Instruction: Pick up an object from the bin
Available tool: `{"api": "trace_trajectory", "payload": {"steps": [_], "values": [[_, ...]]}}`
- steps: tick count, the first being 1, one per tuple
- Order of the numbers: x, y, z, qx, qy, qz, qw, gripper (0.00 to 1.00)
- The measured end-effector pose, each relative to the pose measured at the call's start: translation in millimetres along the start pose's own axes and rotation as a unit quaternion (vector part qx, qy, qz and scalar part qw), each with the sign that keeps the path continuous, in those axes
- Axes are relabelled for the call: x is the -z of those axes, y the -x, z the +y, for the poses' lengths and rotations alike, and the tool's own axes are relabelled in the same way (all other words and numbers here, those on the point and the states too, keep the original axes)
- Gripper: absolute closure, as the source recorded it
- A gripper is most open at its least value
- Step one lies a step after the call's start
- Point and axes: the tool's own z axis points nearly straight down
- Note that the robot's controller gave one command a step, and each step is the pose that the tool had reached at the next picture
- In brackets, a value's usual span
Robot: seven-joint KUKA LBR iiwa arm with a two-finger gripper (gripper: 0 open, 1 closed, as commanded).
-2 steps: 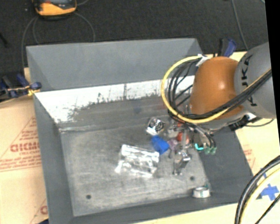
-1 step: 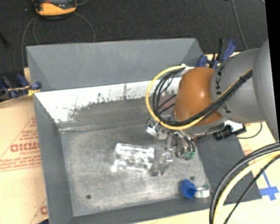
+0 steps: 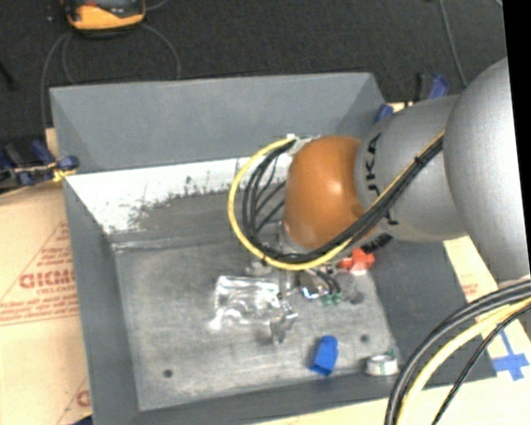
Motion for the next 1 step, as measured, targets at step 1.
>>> {"api": "trace_trajectory", "payload": {"steps": [1], "values": [[1.1,0.2,-1.0,-0.001,0.0,0.0,1.0,1.0]]}}
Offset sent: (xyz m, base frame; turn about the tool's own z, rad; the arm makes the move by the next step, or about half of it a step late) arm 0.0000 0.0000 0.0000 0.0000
